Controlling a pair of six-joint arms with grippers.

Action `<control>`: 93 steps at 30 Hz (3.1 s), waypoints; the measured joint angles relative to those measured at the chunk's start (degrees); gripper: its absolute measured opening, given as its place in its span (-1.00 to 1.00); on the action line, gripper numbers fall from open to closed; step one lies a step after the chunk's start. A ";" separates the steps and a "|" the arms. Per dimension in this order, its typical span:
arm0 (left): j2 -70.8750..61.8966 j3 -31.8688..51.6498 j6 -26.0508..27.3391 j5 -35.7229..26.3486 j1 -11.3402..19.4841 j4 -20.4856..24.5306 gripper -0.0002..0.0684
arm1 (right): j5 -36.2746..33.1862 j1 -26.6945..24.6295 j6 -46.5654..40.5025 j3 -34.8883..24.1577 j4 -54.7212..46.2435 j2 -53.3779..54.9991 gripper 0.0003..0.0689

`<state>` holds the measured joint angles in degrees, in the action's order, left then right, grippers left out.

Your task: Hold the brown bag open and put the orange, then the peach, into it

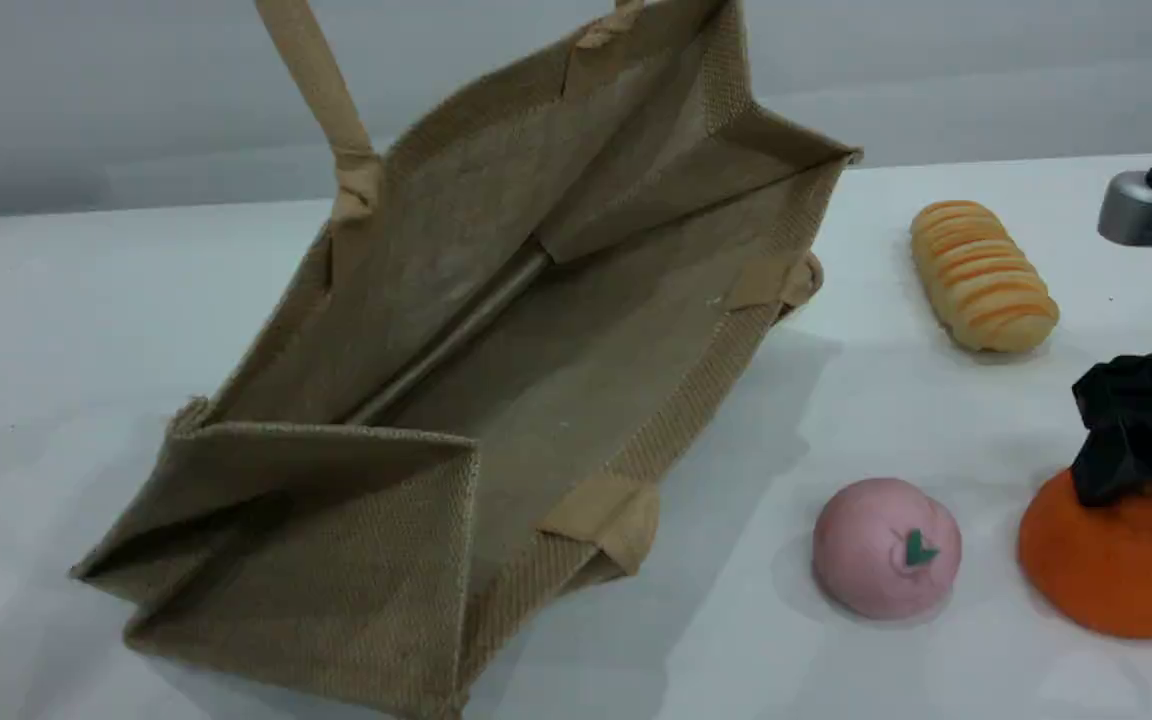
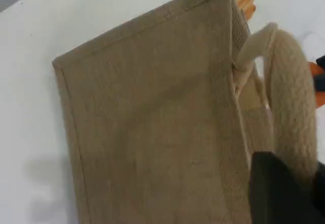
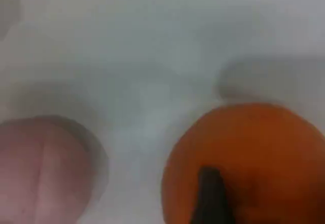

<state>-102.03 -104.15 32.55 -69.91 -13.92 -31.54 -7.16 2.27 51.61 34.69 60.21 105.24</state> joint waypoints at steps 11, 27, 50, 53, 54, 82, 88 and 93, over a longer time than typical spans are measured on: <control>0.00 0.00 0.00 0.00 0.00 0.00 -0.76 | -2.23 0.00 0.07 0.00 -0.17 -0.90 -0.91; 0.00 0.00 0.00 0.00 0.00 -0.04 -0.76 | -20.29 0.06 4.76 0.00 9.72 -24.93 -0.91; 0.00 0.00 0.16 -0.05 0.00 -0.07 -0.76 | -25.05 15.51 30.44 8.43 39.77 -17.47 -0.91; 0.00 0.00 0.16 -0.05 0.00 -0.11 -0.76 | -24.73 17.78 30.30 11.13 39.87 -14.53 -0.91; 0.00 0.00 0.16 -0.05 0.00 -0.11 -0.76 | -24.73 18.49 30.30 11.93 39.87 -13.44 -0.91; 0.00 0.00 0.04 -0.05 0.00 -0.13 -0.76 | -23.52 27.55 31.11 30.34 39.72 10.72 -0.71; 0.00 0.00 -0.01 -0.15 0.00 -0.02 -0.76 | -22.92 27.50 31.11 30.34 38.14 10.06 0.11; 0.01 0.00 -0.01 -0.10 0.07 0.74 -0.76 | -22.51 26.79 25.77 30.34 29.66 5.76 0.45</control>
<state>-102.02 -104.15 32.53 -70.01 -13.85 -30.80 -29.68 29.06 77.37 65.03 89.87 111.00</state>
